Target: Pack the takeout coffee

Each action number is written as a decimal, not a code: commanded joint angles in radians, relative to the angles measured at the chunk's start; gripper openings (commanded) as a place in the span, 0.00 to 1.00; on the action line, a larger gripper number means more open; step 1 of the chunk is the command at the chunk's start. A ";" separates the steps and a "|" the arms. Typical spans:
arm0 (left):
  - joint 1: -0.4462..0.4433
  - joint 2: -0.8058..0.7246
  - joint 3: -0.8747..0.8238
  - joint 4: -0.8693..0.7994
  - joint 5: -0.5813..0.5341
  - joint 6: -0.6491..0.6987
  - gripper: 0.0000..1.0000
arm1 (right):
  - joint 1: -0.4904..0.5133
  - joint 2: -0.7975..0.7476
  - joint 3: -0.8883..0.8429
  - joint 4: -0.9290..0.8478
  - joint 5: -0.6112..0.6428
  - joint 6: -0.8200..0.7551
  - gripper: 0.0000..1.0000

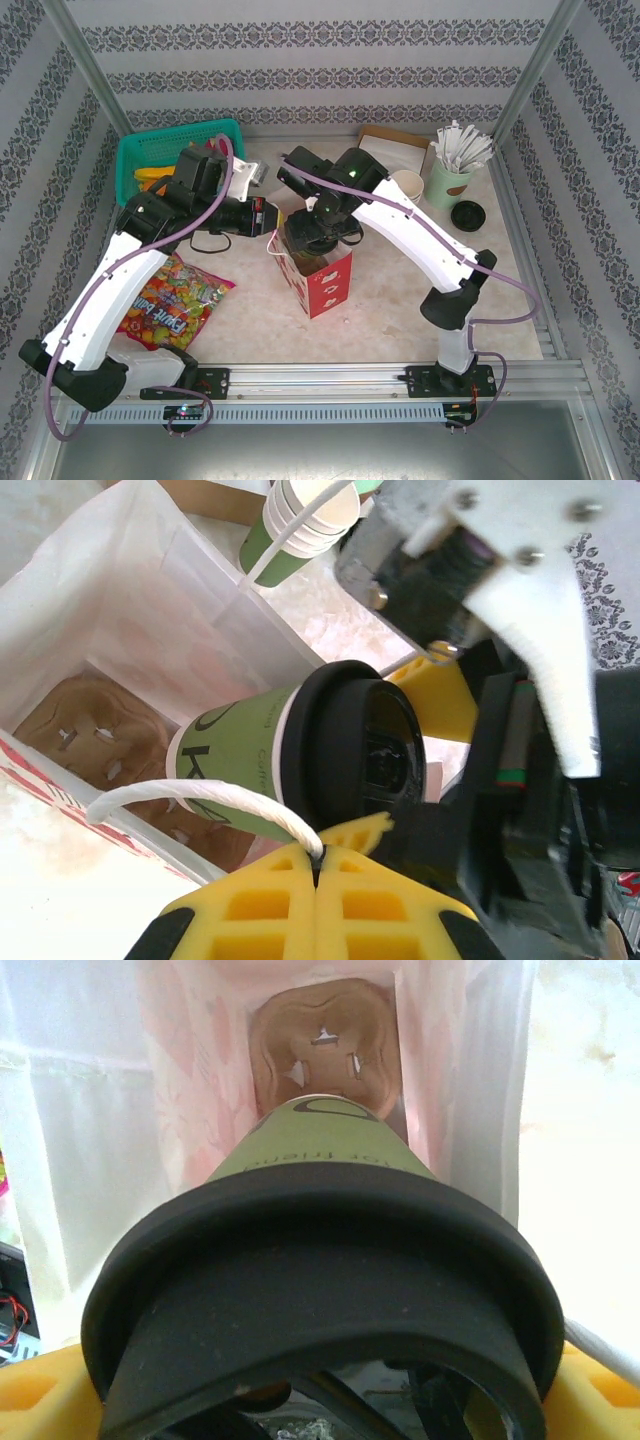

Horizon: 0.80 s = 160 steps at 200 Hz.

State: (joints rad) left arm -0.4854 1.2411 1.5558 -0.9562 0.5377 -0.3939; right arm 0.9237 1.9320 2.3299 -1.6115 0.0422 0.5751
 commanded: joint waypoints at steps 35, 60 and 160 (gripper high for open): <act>-0.013 -0.005 -0.024 0.039 -0.021 -0.008 0.00 | 0.050 0.017 0.179 -0.170 0.057 0.045 0.71; -0.013 -0.006 -0.022 0.039 -0.016 -0.007 0.00 | 0.069 0.009 0.177 -0.153 0.031 0.055 0.71; -0.013 -0.026 -0.056 0.060 -0.021 -0.009 0.00 | 0.083 -0.037 -0.124 0.065 -0.045 0.094 0.71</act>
State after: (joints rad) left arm -0.4850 1.2240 1.5024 -0.9279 0.4976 -0.3981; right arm 1.0088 1.9152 2.2166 -1.5429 -0.0090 0.6453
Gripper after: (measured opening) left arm 0.064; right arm 0.814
